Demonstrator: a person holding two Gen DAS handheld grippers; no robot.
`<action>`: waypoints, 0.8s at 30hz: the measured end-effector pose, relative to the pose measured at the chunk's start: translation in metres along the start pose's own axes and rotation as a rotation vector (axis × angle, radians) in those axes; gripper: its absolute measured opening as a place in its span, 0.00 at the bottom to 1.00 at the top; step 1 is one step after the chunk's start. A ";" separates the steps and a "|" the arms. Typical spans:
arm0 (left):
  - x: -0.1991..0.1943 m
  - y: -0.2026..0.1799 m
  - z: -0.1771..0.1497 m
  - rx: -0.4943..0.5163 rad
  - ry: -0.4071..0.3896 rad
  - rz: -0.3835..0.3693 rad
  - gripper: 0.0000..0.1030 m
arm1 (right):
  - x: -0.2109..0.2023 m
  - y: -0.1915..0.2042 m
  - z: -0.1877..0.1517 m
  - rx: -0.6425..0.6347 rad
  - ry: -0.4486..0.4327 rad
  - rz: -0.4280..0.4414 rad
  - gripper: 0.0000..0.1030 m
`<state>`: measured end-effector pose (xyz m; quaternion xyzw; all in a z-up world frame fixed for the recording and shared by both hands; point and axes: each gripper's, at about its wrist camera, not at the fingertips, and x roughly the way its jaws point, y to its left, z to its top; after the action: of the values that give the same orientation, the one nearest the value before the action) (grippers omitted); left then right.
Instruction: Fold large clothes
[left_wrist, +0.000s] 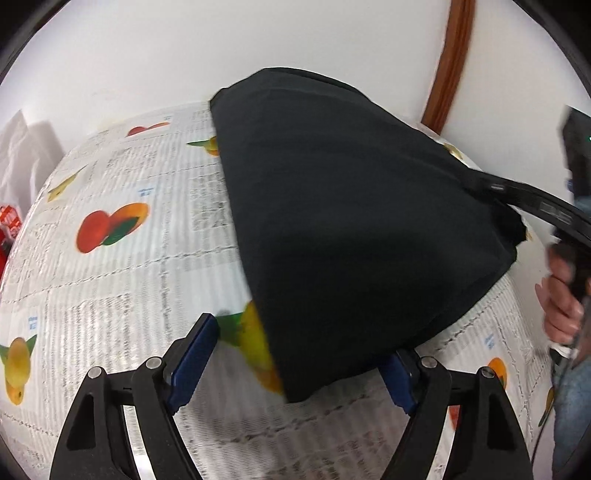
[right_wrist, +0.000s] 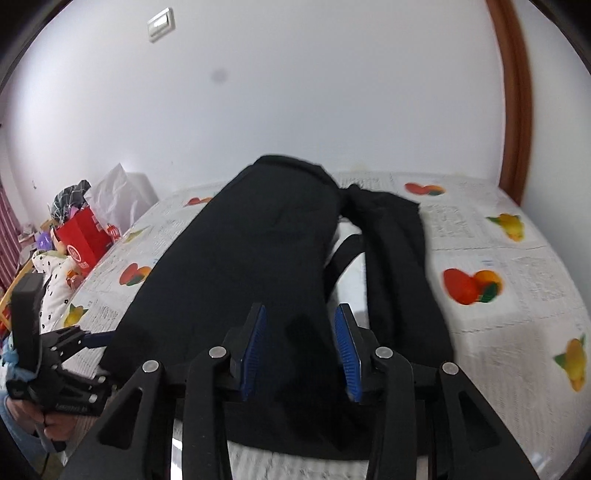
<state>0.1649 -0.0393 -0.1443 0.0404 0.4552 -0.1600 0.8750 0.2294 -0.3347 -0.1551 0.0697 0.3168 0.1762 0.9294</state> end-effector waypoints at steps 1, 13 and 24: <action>0.003 -0.006 0.002 0.008 0.003 0.003 0.77 | 0.009 -0.002 0.001 0.014 0.018 -0.015 0.38; 0.010 -0.019 0.000 0.058 -0.009 0.090 0.81 | -0.039 -0.018 0.014 0.094 -0.234 0.180 0.03; 0.009 -0.020 -0.002 0.064 -0.006 0.096 0.81 | -0.020 -0.035 -0.007 0.153 -0.149 -0.050 0.03</action>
<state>0.1619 -0.0599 -0.1507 0.0895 0.4450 -0.1324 0.8812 0.2203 -0.3745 -0.1578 0.1457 0.2611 0.1227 0.9463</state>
